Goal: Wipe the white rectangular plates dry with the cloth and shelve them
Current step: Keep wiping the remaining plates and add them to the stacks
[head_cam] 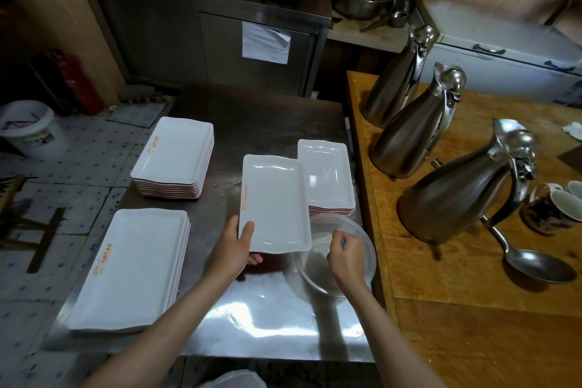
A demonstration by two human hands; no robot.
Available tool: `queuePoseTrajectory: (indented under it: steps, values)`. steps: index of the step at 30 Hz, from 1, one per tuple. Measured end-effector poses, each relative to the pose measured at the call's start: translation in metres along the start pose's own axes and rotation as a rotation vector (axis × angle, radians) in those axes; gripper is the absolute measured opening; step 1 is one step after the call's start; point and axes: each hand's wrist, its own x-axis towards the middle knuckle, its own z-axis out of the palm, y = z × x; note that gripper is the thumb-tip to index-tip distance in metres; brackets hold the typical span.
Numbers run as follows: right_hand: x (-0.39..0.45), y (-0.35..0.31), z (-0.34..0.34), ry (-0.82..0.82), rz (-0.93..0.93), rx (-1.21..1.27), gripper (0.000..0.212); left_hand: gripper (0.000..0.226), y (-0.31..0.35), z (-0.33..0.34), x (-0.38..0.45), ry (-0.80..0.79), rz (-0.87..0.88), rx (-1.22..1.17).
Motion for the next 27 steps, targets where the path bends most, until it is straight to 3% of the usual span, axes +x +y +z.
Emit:
queuePoseTrajectory:
  steps: [4, 10, 14, 17, 19, 23, 27]
  values:
    - [0.003, 0.004, -0.001, -0.025, -0.002, 0.027, 0.067, 0.010, 0.002, -0.001, -0.003, 0.001, 0.000, -0.004]
    - [0.002, -0.001, -0.007, -0.072, 0.014, -0.024, 0.068, 0.009, 0.003, 0.000, -0.004, 0.010, -0.007, -0.006]
    - [0.002, -0.009, -0.017, -0.112, 0.106, 0.090, 0.053, 0.009, 0.003, 0.002, -0.004, 0.000, -0.008, -0.004]
    - [0.004, -0.031, -0.032, -0.174, 0.214, 0.297, 0.007, 0.009, 0.002, 0.002, -0.003, -0.019, -0.002, 0.007]
    - [0.006, -0.044, -0.039, -0.216, 0.241, 0.387, 0.019, 0.013, 0.001, 0.002, -0.004, -0.031, 0.007, 0.021]
    - [0.001, -0.058, -0.042, -0.199, -0.045, 0.279, 0.041, 0.016, 0.002, 0.004, -0.008, -0.048, 0.043, 0.069]
    - [-0.011, -0.062, -0.035, -0.138, -0.400, -0.084, 0.044, 0.015, 0.003, 0.008, -0.009, -0.040, 0.068, 0.077]
